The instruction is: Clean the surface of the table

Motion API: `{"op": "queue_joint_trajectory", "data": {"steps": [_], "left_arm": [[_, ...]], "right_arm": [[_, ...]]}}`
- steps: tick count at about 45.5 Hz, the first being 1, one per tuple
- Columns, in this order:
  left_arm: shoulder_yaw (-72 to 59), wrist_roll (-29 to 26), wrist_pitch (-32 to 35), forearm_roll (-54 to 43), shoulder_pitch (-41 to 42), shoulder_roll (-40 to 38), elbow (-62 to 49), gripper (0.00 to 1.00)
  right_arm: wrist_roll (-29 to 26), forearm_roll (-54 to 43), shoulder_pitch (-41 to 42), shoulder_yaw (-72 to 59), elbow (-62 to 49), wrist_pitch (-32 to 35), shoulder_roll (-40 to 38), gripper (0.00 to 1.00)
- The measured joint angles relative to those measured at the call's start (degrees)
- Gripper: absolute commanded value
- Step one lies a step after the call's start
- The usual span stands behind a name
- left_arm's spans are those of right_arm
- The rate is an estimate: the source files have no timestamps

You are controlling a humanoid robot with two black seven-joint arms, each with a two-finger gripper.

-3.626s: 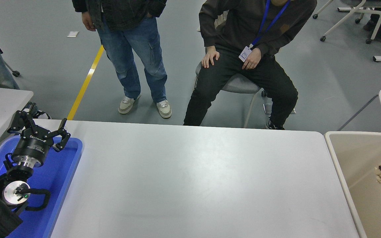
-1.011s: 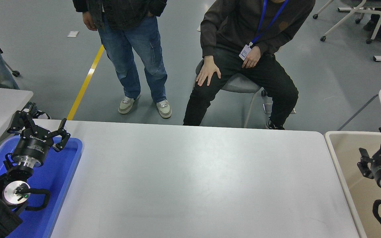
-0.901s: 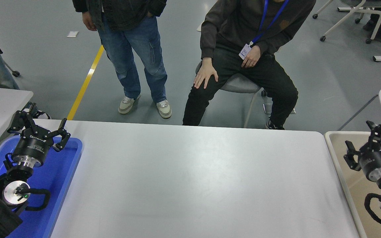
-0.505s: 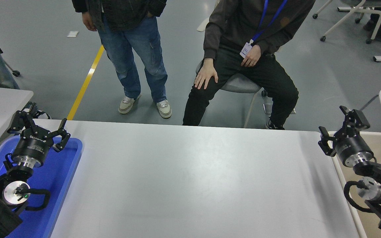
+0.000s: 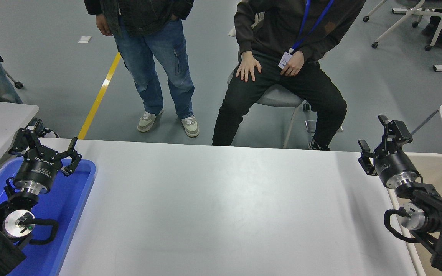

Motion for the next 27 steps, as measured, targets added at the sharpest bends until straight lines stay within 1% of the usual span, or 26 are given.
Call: {"op": "queue_joint_trajectory", "data": {"steps": [27], "left_arm": [[0.0,0.0,0.0,0.0,0.0,0.0,0.0,1.0]], "right_arm": [[1.2,-0.6,-2.0,2.6,0.1,-0.9,0.8,0.99]]}}
